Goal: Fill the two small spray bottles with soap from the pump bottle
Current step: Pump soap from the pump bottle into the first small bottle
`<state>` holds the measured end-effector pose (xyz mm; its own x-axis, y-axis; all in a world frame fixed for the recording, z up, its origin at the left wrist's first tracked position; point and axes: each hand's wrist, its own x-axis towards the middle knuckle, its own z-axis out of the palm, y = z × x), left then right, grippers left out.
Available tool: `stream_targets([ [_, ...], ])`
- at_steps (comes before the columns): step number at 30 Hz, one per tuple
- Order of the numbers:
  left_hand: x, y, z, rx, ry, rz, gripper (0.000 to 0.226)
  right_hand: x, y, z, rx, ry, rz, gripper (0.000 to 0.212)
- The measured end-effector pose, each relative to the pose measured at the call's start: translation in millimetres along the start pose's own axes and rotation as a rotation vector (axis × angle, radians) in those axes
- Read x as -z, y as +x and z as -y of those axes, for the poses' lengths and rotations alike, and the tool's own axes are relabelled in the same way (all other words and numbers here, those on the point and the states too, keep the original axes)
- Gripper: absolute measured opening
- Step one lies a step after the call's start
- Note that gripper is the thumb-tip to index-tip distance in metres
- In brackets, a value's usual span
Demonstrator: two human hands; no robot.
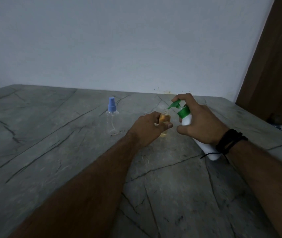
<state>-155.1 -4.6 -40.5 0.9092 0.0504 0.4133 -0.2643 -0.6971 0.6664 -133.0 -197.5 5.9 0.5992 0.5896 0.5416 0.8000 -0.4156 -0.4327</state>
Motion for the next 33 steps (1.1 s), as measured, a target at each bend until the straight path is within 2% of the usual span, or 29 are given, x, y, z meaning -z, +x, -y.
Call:
stream_targets([
  [21, 0.6, 0.5, 0.2, 0.006, 0.010, 0.005, 0.039, -1.4, 0.4, -3.4, 0.012, 0.007, 0.000, 0.073],
  [28, 0.6, -0.1, 0.9, 0.006, 0.011, 0.020, 0.043, -3.3, -1.0, -11.0, -0.018, 0.030, -0.092, 0.087],
  [30, -0.2, -0.5, 1.3, 0.005, 0.013, 0.009, 0.047, -4.9, -1.3, -11.5, -0.026, 0.001, -0.144, 0.081],
  [33, -0.8, -0.7, 1.0, 0.011, 0.022, 0.002, 0.052, -7.0, -1.4, -10.9, -0.042, -0.065, -0.240, 0.059],
])
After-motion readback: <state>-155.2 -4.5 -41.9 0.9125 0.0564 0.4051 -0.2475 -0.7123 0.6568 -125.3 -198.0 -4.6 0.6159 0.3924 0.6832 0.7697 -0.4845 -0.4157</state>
